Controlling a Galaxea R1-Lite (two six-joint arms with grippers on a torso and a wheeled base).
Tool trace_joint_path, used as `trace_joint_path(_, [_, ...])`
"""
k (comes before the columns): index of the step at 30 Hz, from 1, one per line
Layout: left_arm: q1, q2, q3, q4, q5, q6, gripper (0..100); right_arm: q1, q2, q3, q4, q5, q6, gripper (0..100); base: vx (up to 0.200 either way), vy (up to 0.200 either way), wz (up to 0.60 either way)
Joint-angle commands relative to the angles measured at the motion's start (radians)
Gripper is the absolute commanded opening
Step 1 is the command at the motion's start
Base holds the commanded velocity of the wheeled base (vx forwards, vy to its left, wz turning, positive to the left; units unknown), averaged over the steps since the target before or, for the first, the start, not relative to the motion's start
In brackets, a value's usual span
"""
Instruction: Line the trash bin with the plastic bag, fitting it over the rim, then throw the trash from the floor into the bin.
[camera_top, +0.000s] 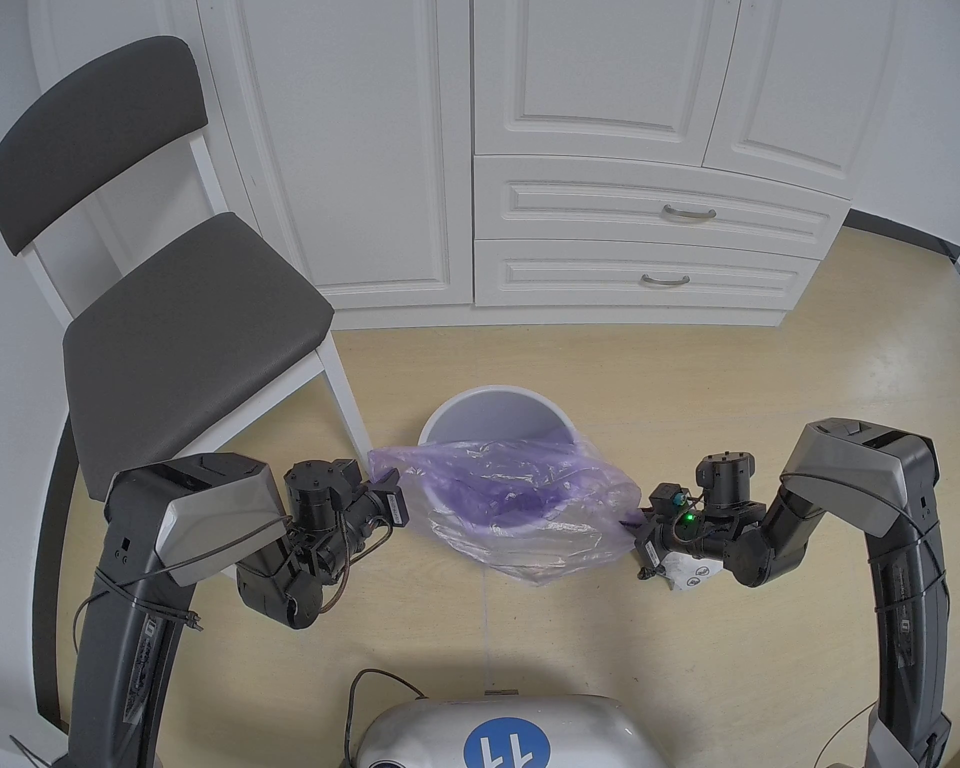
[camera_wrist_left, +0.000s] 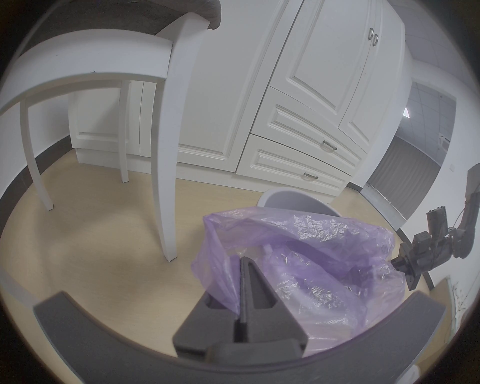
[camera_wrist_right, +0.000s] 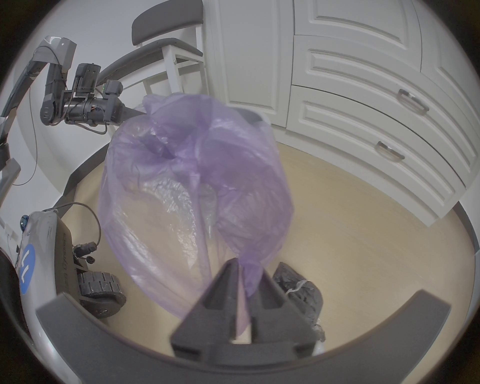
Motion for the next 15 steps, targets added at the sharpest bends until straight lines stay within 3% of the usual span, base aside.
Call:
trace_joint_path(1, [-0.001, -0.013, 0.012, -0.004, 0.001, 0.0, 0, -0.004, -0.021, 0.023, -0.002, 0.01, 0.002, 100, 0.0, 0.0, 0.0])
trace_joint_path(5, [-0.006, -0.016, 0.024, -0.007, 0.001, 0.001, 0, -0.016, -0.098, 0.082, -0.006, 0.043, 0.002, 100, 0.0, 0.0, 0.0])
trace_joint_path(6, [-0.007, -0.012, 0.025, -0.009, 0.001, 0.001, 0, -0.039, -0.148, 0.117, -0.002, 0.128, 0.0, 100, 0.0, 0.0, 0.0])
trace_joint_path(9, [-0.009, -0.003, 0.024, -0.009, 0.001, 0.001, 0, -0.07, -0.201, 0.148, 0.006, 0.286, 0.002, 100, 0.0, 0.0, 0.0])
trace_joint_path(15, [-0.003, 0.002, 0.018, -0.007, 0.001, 0.001, 0, -0.106, -0.198, 0.151, 0.009, 0.448, 0.014, 100, 0.0, 0.0, 0.0])
